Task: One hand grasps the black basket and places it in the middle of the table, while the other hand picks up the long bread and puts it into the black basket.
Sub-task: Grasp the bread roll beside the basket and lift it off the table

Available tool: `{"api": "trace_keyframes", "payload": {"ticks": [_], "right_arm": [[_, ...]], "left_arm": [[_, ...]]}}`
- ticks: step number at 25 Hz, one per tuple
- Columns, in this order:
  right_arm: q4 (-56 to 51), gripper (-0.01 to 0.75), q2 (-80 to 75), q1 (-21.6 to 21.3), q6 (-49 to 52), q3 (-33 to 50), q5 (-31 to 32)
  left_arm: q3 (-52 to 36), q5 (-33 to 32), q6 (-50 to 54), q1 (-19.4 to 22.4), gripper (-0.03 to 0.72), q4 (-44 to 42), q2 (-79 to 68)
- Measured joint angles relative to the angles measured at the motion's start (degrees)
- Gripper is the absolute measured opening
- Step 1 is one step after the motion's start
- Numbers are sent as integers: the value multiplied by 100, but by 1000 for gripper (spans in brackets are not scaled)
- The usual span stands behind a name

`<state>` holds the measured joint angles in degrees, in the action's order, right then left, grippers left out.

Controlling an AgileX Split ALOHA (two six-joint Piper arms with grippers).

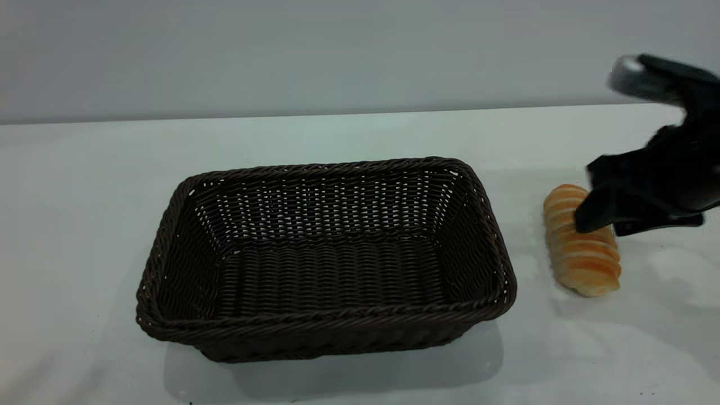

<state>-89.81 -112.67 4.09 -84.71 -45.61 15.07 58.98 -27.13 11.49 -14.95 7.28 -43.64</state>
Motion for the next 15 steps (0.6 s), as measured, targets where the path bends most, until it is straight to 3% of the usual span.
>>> {"api": "trace_keyframes", "payload": {"ticks": [15], "right_arm": [[-56,412,-940,62,-170,-387,-179]], "left_arm": [[0,-20,-326,0,525,300,309]]}}
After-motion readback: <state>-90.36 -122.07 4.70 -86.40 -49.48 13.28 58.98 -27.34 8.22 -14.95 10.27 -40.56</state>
